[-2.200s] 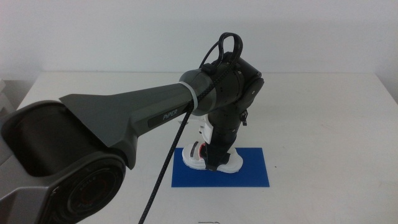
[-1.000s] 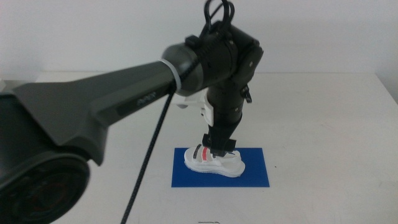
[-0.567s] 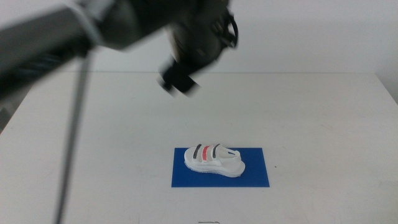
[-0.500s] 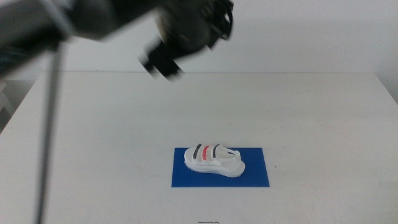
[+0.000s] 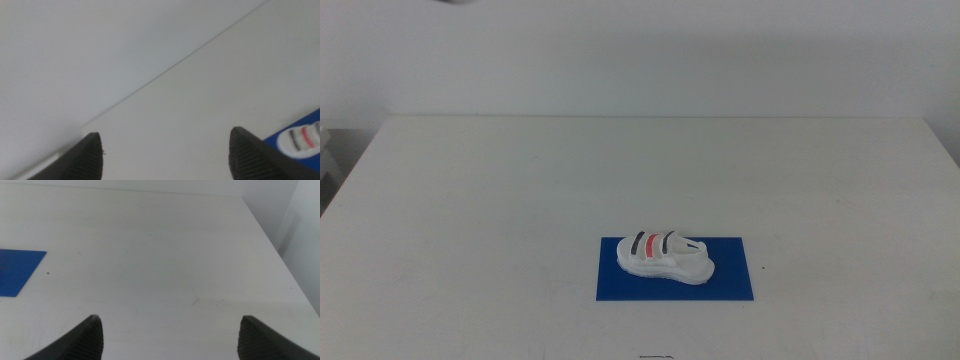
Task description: Use one arm to grab the shoe from the table and place it on the mat.
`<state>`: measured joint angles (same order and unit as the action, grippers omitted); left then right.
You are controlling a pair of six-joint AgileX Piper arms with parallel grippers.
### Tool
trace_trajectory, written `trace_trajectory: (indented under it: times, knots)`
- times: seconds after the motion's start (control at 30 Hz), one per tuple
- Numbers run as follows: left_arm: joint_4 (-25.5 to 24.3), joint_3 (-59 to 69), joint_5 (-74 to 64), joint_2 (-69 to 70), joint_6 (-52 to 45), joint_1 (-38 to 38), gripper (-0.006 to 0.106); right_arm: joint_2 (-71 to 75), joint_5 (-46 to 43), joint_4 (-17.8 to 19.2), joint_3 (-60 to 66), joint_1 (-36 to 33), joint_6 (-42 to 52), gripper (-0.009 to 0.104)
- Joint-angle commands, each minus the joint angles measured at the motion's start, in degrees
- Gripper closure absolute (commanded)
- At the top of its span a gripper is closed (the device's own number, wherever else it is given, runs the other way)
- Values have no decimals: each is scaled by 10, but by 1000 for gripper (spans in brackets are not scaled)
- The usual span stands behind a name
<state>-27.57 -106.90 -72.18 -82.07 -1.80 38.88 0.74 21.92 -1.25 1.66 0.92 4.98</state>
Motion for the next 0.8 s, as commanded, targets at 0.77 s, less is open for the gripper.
trace_trajectory:
  times: [0.77]
  knots:
    - [175, 719, 511, 627, 111, -422, 18, 11, -32, 5, -11, -1, 7, 1]
